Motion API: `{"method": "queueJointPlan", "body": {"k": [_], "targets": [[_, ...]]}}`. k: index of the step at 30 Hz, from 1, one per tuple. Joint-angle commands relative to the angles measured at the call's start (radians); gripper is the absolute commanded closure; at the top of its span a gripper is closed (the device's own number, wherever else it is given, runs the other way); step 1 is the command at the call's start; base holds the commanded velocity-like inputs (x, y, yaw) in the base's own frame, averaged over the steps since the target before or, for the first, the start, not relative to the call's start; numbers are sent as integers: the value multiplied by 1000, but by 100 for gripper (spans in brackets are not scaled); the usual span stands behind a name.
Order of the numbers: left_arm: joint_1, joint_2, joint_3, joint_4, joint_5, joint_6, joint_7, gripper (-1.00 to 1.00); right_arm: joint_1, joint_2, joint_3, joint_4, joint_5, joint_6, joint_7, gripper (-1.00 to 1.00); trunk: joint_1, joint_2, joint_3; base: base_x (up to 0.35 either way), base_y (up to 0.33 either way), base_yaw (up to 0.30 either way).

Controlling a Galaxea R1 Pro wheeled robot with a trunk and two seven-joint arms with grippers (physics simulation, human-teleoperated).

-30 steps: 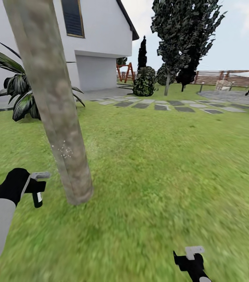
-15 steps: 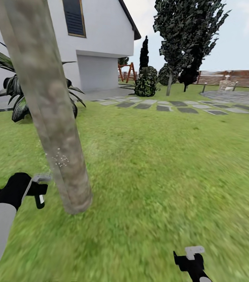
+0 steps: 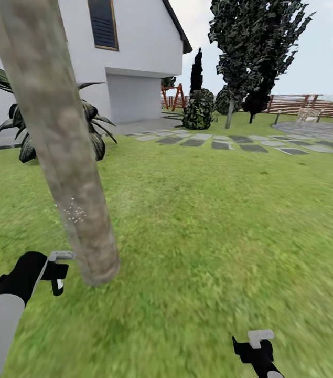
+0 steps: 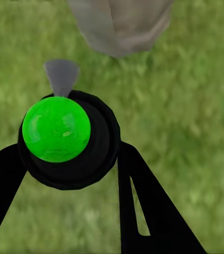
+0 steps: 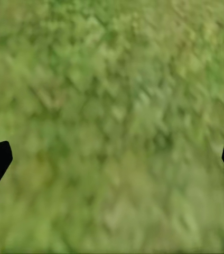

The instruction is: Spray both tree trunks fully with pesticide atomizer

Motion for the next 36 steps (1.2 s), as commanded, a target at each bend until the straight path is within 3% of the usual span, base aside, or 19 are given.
{"method": "queueJointPlan", "body": {"k": [1, 13, 18, 23, 29, 36], "targets": [[-1, 0, 5, -3, -11, 4, -10, 100, -1, 0, -1, 1, 11, -2, -7, -100, 0, 0, -1, 0, -274, 0], [1, -1, 5, -1, -11, 4, -11, 100, -1, 2, -1, 2, 11, -2, -7, -100, 0, 0, -1, -154, -230, 6], [1, -1, 6, -2, -11, 2, -10, 100, -1, 2, -1, 2, 11, -2, -7, -100, 0, 0, -1, -48, -254, 227], [1, -1, 6, 6, -10, 1, -10, 100, -1, 2, -1, 2, 11, -2, -7, -100, 0, 0, -1, 130, -265, 210], [1, -21, 4, 6, -11, -2, -9, 100, -1, 2, -1, 2, 11, -2, -7, -100, 0, 0, -1, 164, -260, 12], [1, -23, 5, 6, -13, -2, -5, 100, -1, 3, -1, 2, 11, -2, -7, -100, 0, 0, -1, 165, -260, 26]]}}
